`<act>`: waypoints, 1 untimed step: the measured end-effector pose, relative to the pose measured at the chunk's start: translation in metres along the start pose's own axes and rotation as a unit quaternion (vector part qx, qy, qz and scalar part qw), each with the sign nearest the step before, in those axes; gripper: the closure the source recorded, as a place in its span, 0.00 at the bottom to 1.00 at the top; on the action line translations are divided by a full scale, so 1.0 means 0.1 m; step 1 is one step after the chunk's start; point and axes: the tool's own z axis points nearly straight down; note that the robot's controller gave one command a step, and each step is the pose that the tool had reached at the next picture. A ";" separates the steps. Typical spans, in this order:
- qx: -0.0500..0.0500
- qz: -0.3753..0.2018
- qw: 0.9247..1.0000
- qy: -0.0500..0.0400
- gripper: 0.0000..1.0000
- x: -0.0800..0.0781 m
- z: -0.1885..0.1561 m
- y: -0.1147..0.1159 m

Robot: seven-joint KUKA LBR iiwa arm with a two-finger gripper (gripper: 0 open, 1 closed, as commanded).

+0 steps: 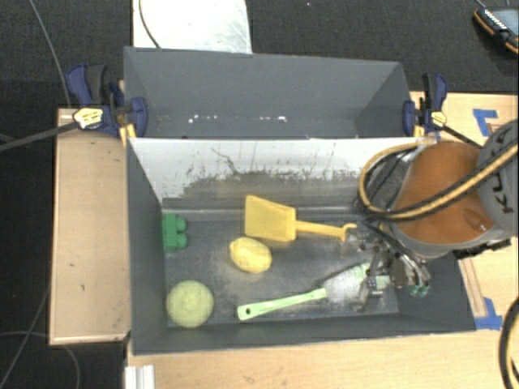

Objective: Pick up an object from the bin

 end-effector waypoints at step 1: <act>0.000 -0.002 1.000 -0.004 0.00 -0.02 -0.04 0.00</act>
Offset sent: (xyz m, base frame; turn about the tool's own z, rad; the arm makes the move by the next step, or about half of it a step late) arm 0.0137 -0.0282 -0.0653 -0.1005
